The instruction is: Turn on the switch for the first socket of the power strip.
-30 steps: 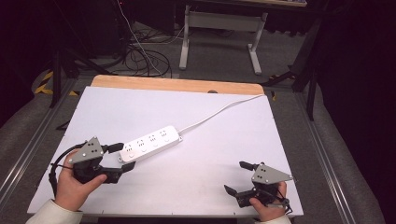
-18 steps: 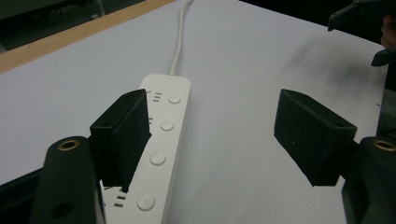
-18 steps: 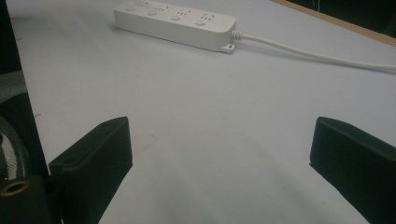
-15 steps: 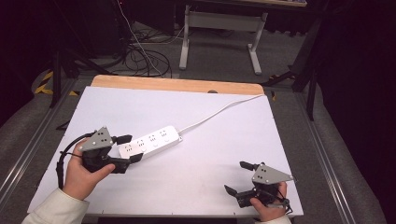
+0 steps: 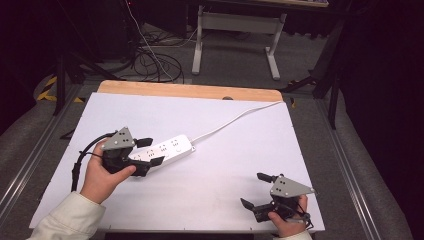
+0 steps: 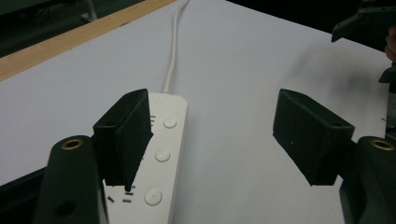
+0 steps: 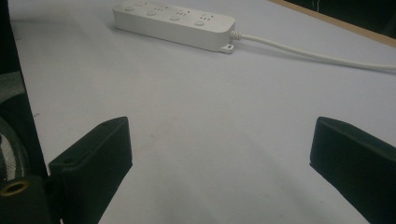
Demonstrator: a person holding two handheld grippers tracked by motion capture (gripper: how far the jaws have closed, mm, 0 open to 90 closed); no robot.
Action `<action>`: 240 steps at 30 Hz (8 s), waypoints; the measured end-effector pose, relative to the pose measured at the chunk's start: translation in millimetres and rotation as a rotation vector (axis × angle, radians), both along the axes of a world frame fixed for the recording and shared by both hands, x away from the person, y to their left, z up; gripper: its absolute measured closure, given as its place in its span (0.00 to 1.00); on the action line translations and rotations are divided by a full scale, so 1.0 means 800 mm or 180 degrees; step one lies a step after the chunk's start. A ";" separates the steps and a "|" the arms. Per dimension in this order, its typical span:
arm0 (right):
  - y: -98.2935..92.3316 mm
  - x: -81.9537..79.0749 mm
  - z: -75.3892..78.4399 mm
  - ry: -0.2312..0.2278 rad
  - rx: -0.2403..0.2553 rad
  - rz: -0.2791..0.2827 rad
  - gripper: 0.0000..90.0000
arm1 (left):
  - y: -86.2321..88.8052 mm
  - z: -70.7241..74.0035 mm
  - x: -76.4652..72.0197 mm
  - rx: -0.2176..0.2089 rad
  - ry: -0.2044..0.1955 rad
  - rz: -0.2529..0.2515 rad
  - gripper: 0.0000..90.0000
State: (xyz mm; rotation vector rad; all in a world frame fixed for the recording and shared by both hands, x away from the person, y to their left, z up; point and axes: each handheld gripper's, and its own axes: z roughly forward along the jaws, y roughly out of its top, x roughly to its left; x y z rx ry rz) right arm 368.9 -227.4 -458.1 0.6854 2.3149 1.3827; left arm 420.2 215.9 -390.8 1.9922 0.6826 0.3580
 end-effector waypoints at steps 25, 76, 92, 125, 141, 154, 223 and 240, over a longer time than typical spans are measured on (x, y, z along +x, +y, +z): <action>-0.002 -0.001 0.000 -0.0020 0.0013 0.0016 0.07 | -0.042 -0.020 0.046 0.0155 0.0065 0.0000 0.44; -0.003 -0.002 -0.001 -0.0008 0.0010 0.0040 0.07 | -0.077 -0.078 0.103 0.0408 0.0731 0.0417 1.00; -0.003 -0.002 -0.001 -0.0012 0.0008 0.0049 0.07 | -0.081 -0.082 0.102 0.0535 0.0703 0.0402 1.00; 0.000 -0.003 -0.002 -0.0021 -0.0052 0.0066 0.07 | -0.083 -0.085 0.101 0.0640 0.0571 0.0388 1.00; 0.001 -0.003 -0.002 -0.0003 -0.0056 0.0074 0.07 | -0.086 -0.086 0.100 0.0670 0.0541 0.0416 1.00; 0.001 -0.003 -0.003 -0.0003 -0.0062 0.0076 0.07 | -0.087 -0.087 0.099 0.0728 0.0501 0.0395 1.00; -0.001 -0.005 -0.002 0.0006 0.0023 0.0079 0.04 | -0.032 0.023 -0.019 0.0036 -0.0325 0.0065 0.18; -0.003 -0.005 -0.002 0.0050 0.0078 0.0108 0.04 | 0.030 -0.012 -0.055 -0.0039 -0.0355 0.0112 0.11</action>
